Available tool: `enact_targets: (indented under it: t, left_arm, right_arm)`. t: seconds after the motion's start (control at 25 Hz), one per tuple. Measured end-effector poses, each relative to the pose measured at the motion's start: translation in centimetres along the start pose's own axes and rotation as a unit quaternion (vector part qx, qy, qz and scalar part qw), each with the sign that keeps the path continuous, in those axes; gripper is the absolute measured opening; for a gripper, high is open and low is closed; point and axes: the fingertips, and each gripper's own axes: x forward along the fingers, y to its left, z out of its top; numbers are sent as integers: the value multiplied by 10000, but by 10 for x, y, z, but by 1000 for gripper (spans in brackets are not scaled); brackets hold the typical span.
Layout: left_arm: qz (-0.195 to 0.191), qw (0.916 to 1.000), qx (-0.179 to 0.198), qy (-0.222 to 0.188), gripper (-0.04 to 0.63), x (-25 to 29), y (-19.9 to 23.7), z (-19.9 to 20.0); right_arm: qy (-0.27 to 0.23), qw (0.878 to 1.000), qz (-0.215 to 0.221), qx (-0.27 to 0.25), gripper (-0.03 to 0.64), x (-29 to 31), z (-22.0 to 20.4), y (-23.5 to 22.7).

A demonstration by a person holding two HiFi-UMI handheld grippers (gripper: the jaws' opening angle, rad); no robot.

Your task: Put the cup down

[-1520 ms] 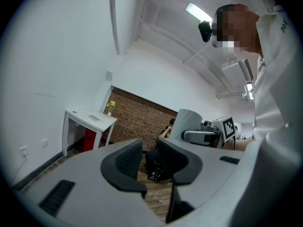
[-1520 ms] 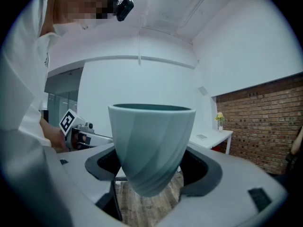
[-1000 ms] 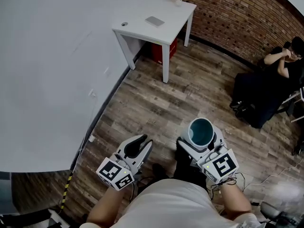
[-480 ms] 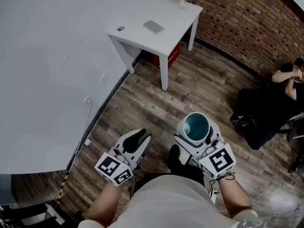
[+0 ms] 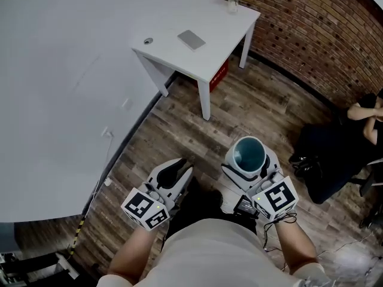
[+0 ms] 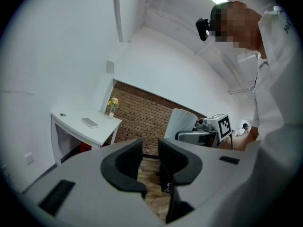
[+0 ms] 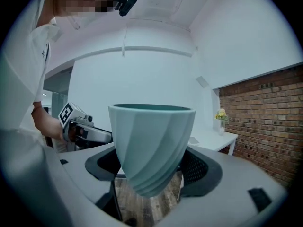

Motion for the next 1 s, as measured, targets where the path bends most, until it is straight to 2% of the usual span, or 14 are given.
enact_targets:
  t: [0.4, 0.72, 1.0]
  left_arm:
    - [-331, 9994, 105, 23, 94, 16, 0, 5]
    - [-679, 9974, 164, 168, 94, 24, -3, 6]
    - [-679, 9974, 121, 194, 94, 21, -10, 5]
  right_arm:
    - [-16, 9993, -360, 43, 376, -7, 1, -7]
    - [123, 9965, -818, 150, 376, -23, -3, -13]
    - [214, 9970, -726, 129, 376, -24, -3, -8]
